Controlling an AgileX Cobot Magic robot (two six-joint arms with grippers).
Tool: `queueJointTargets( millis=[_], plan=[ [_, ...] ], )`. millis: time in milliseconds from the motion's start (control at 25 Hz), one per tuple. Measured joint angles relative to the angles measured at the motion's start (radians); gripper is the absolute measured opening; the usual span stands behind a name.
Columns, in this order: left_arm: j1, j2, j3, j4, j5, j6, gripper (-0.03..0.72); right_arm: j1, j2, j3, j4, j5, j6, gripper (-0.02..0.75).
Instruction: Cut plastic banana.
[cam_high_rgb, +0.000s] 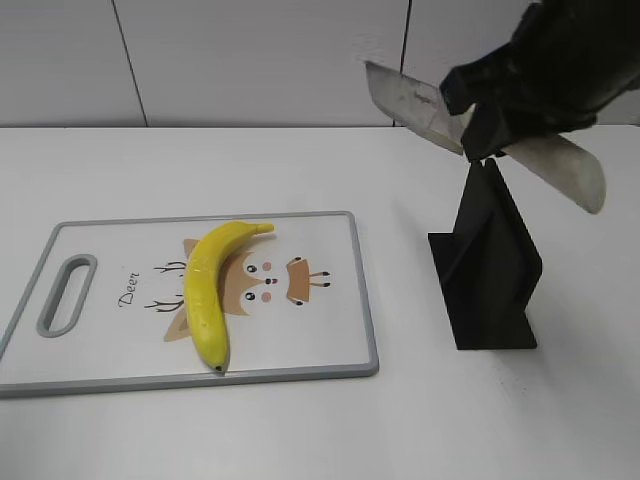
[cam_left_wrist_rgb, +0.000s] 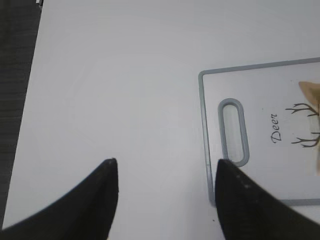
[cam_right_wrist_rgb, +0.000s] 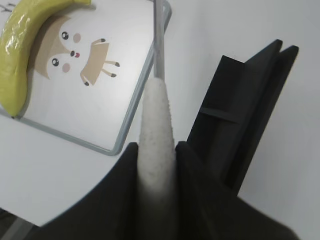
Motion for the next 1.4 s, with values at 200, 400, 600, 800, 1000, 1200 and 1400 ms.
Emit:
queueJointTargets(
  millis=[200, 400, 600, 800, 1000, 1200, 1400],
  plan=[
    [0.0, -0.044, 0.002, -0.031, 0.015, 0.0, 0.577, 0.0, -0.147, 0.184, -0.075, -0.094, 0.159, 0.176],
    [0.0, -0.077, 0.01, -0.031, 0.016, -0.003, 0.573, 0.0, -0.256, 0.303, -0.143, -0.133, 0.283, 0.176],
    [0.0, -0.159, 0.122, -0.031, -0.037, -0.02, 0.573, 0.0, -0.275, 0.376, -0.154, -0.158, 0.352, 0.176],
    [0.0, -0.282, 0.253, -0.031, -0.11, -0.023, 0.573, 0.0, -0.275, 0.413, -0.174, -0.21, 0.419, 0.176],
    [0.0, -0.362, 0.318, -0.031, -0.136, -0.025, 0.571, 0.0, -0.275, 0.413, -0.211, -0.225, 0.471, 0.176],
    [0.0, -0.385, 0.352, -0.031, -0.14, -0.026, 0.571, 0.0, -0.275, 0.413, -0.212, -0.225, 0.497, 0.176],
    [0.0, -0.385, 0.358, -0.031, -0.15, -0.026, 0.571, 0.0, -0.258, 0.413, -0.209, -0.227, 0.5, 0.176]
  ],
)
